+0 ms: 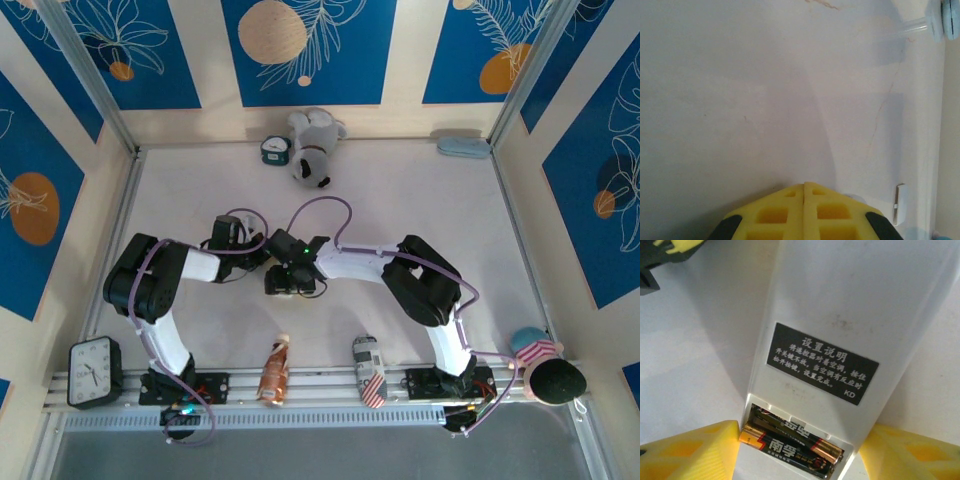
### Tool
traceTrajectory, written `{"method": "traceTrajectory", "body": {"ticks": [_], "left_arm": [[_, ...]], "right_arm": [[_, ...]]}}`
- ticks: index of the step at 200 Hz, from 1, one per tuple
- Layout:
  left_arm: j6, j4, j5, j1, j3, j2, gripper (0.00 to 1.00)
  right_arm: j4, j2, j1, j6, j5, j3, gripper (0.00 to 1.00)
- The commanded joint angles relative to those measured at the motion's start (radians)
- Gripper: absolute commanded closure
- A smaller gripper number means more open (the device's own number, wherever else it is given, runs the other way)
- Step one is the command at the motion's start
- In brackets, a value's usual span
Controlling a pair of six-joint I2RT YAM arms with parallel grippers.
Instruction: Load the batteries into the remote control
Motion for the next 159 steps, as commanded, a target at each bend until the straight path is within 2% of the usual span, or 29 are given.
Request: {"method": "traceTrajectory", "body": {"ticks": [1, 53, 82, 159], "left_arm": [[0.011, -0.038, 0.041, -0.024, -0.009, 0.010, 0.94], [0.011, -0.040, 0.041, -0.025, -0.010, 0.009, 0.94], [0.011, -0.040, 0.042, -0.024, -0.010, 0.009, 0.94], [0.013, -0.042, 0.040, -0.024, -0.009, 0.012, 0.94]], "right_arm": [[-0.046, 0.037, 0.002, -0.018, -0.005, -0.058, 0.32], [-0.024, 0.002, -0.003, -0.016, -0.016, -0.063, 0.29], [0.044, -0.025, -0.017, 0.008, -0.050, -0.121, 0.35], [0.093, -0.039, -0.031, 0.016, -0.077, -0.166, 0.35]]}}
